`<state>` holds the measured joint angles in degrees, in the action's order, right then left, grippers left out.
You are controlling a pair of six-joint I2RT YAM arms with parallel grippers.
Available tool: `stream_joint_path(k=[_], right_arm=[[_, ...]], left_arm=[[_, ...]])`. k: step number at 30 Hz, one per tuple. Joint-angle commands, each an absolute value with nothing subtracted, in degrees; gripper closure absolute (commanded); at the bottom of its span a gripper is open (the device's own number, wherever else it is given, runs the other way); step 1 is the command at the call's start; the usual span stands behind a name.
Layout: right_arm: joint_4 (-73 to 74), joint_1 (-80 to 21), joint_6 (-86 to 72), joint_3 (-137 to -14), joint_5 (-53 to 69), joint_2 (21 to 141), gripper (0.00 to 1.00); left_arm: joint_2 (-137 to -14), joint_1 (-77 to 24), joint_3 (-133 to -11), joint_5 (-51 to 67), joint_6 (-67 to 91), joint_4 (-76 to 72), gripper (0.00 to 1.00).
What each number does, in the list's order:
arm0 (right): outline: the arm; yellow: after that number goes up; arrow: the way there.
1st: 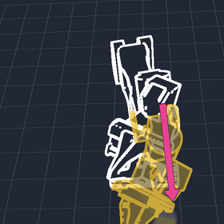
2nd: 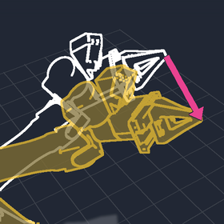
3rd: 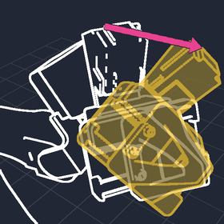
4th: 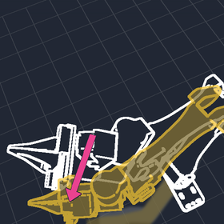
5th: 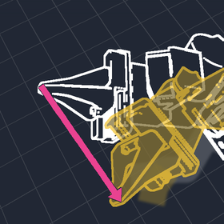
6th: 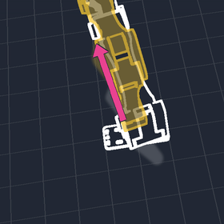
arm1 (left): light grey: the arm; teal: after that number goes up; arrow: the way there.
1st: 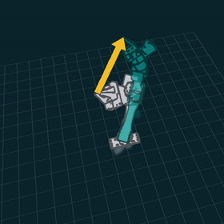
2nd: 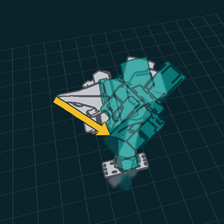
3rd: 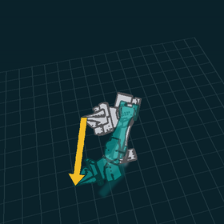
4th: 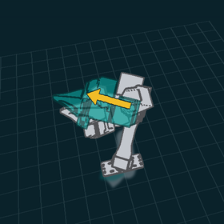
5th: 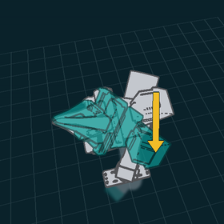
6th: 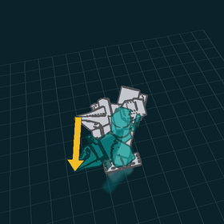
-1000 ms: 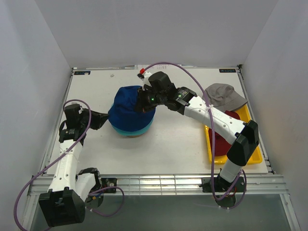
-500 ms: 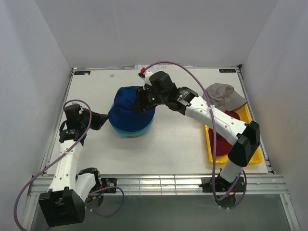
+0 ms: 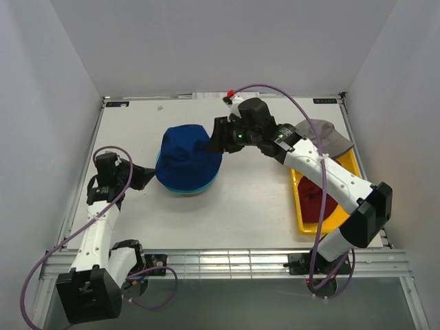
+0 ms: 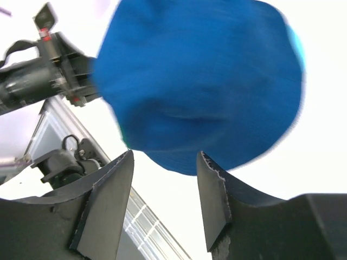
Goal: Stack the hats
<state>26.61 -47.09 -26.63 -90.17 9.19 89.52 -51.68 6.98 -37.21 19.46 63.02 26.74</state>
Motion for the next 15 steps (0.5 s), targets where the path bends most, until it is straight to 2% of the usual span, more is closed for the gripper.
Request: stream_joint_path(k=[1,6,15], right_arm=[[24.0,-42.29,-28.21,-86.15,13.42,86.23,0.45],[16.02,-35.0,-32.25,-77.1,21.79,84.64,0.46],[5.46,-28.83,-39.1,-71.2,32.6,90.08,0.49]], left_arm=[[-51.42,7.3,-36.74,18.19,61.7,26.89,1.0],[-51.59,7.3,-36.65,17.93,61.44,26.89,1.0],[-51.85,7.38,-36.65,17.4,61.0,26.98,1.0]])
